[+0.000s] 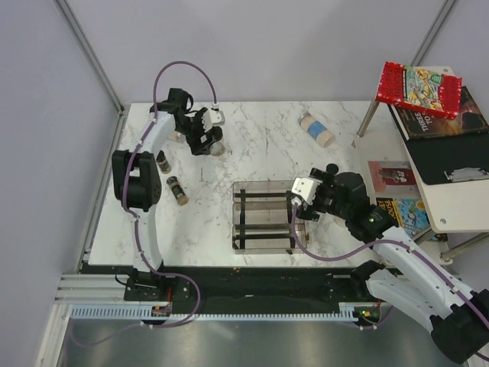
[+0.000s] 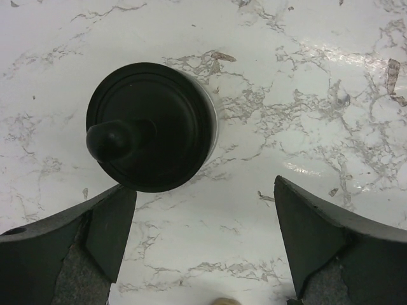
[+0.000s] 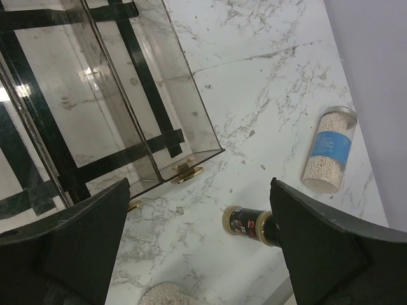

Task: Organize the condiment bottles
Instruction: Pick up the bottle from the center of the board.

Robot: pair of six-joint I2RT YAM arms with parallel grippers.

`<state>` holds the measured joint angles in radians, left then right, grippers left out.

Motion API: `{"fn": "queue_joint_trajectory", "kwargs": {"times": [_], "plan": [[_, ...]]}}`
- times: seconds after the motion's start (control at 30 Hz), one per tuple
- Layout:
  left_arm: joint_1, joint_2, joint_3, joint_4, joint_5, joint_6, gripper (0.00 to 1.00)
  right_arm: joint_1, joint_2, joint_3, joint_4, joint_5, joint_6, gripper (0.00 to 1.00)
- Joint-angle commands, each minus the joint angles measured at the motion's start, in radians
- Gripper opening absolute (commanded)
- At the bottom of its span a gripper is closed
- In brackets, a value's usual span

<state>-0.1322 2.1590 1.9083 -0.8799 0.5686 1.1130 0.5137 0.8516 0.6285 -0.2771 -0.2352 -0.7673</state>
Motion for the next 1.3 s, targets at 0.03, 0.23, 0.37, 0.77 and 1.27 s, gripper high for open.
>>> {"fn": "queue_joint_trajectory", "kwargs": {"times": [0.03, 0.23, 0.37, 0.77, 1.27], "plan": [[0.003, 0.027, 0.077, -0.004, 0.028, -0.07, 0.95, -0.004, -0.008, -0.012, 0.041, -0.007, -0.001, 0.98], [0.003, 0.059, 0.13, 0.013, 0.046, -0.102, 0.94, -0.004, 0.003, -0.013, 0.042, -0.006, -0.004, 0.98], [-0.003, 0.084, 0.162, 0.013, 0.086, -0.105, 0.95, -0.004, 0.006, -0.013, 0.042, -0.004, -0.006, 0.98], [-0.027, 0.163, 0.259, 0.016, 0.108, -0.134, 0.95, -0.004, 0.017, -0.018, 0.047, 0.002, -0.01, 0.98], [-0.035, 0.111, 0.215, 0.033, 0.129, -0.211, 0.25, -0.004, 0.009, -0.026, 0.055, 0.008, -0.018, 0.98]]}}
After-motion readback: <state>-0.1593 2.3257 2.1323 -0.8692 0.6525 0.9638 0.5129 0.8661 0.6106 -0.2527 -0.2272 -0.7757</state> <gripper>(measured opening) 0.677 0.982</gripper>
